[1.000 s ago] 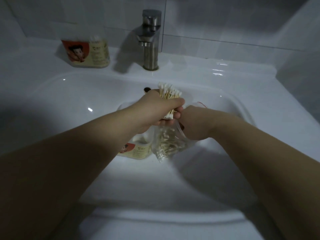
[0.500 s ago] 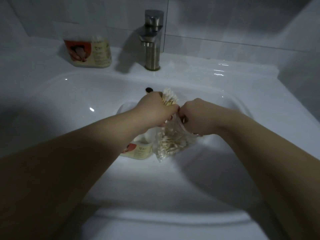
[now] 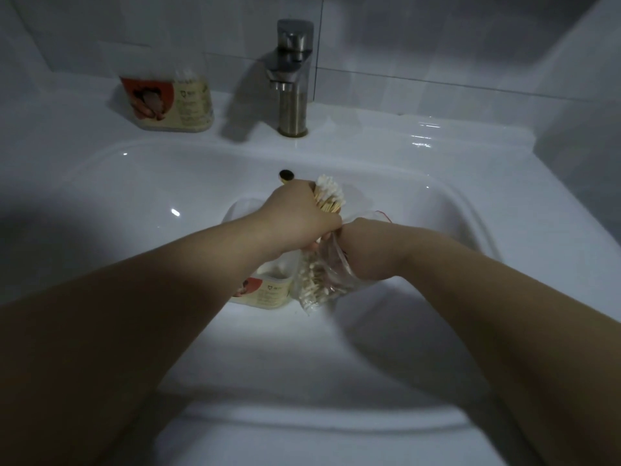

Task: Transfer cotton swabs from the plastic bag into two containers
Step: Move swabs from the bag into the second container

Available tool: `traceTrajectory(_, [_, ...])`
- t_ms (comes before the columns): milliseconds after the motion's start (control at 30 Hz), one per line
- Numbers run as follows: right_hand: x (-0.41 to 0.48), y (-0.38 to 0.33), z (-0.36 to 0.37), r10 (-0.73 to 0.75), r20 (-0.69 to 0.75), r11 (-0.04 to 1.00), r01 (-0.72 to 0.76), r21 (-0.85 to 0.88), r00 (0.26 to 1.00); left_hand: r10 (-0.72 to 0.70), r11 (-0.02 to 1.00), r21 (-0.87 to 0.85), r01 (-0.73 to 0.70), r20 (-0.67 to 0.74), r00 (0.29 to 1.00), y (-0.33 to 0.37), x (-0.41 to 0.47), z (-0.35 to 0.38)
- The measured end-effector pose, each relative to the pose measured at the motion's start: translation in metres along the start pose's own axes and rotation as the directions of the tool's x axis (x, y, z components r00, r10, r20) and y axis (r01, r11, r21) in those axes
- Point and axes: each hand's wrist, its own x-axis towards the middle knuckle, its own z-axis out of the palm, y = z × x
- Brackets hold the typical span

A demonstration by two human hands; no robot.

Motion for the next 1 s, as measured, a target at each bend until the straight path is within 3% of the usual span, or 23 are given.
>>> traceTrajectory(67, [-0.001,-0.002,-0.004,0.016,-0.056,0.999,-0.019,-0.044,0.998,-0.011,1.000,-0.013,0.011,-0.008,1.000,0.002,0.000,-0.001])
traceTrajectory(233, [-0.005,-0.001,-0.004,0.081,-0.164,0.996,-0.075,0.042,0.983,-0.023,0.999,-0.032,0.023,-0.008,1.000,0.004,0.000,-0.005])
traceTrajectory(433, [-0.004,0.004,-0.014,0.163,-0.066,0.978,-0.152,0.146,0.984,-0.003,1.000,-0.023,0.003,0.009,1.000,0.005,-0.003,-0.004])
traceTrajectory(533, [-0.009,0.011,-0.022,0.203,-0.042,0.952,-0.187,0.241,0.978,0.096,0.984,0.146,-0.102,0.051,0.994,0.005,-0.005,-0.004])
traceTrajectory(633, [-0.013,0.012,-0.027,0.177,-0.002,0.961,-0.172,0.218,0.984,0.179,0.920,0.337,-0.199,0.088,0.980,0.006,-0.007,-0.003])
traceTrajectory(767, [-0.016,0.016,-0.026,0.177,-0.042,0.963,-0.164,0.214,0.983,0.191,0.835,0.497,-0.238,0.144,0.971,0.004,-0.006,-0.007])
traceTrajectory(1000, [-0.026,0.029,-0.031,0.307,-0.041,0.805,-0.236,0.544,0.951,0.156,0.762,0.607,-0.227,0.168,0.973,-0.001,-0.001,-0.011])
